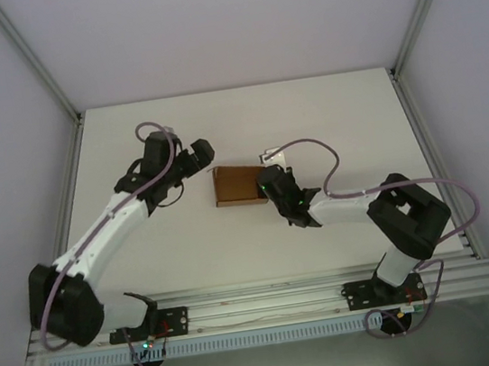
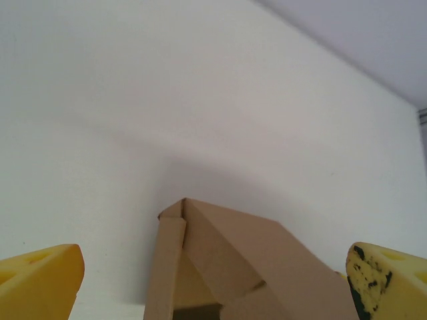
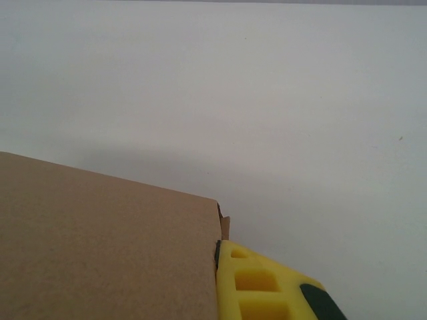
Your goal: Assemble paper box
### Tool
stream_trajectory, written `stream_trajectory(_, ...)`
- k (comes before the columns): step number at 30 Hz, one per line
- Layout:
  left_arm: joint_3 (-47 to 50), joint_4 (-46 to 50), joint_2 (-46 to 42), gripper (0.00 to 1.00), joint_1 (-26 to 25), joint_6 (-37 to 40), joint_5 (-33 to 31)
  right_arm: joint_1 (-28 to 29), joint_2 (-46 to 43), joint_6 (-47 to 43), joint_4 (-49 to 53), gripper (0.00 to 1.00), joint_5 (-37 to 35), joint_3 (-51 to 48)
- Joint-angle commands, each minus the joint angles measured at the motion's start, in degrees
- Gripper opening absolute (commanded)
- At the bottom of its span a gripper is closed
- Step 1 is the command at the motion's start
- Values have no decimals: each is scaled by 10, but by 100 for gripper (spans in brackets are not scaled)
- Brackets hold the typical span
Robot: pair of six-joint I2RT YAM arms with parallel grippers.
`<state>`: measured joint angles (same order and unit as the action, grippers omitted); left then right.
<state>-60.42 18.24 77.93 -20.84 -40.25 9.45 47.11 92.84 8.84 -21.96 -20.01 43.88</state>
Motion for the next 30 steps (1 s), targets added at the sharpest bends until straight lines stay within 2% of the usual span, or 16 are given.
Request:
stream_trajectory(1,-32,1,68,100,4,-2,68,6,21,-28,-9,0,6,-3)
stream_trajectory(5,-43,-17,131,99,11,-3,116,14,34,-56,-5,0,2,-1)
stream_trajectory(9,-19,-45,156,94,12,2,134,21,46,-78,9,1,-12,2)
stream_trajectory(15,48,-103,174,77,14,-9,171,50,60,-107,32,3,-48,7)
stream_trajectory(17,70,-115,173,70,14,-12,169,55,58,-102,46,6,-53,6)
stream_trajectory(24,131,-179,177,62,13,-17,159,55,-4,-92,94,42,-13,-4)
stream_trajectory(30,142,-216,200,58,13,-9,165,55,-61,-73,170,48,36,-7)
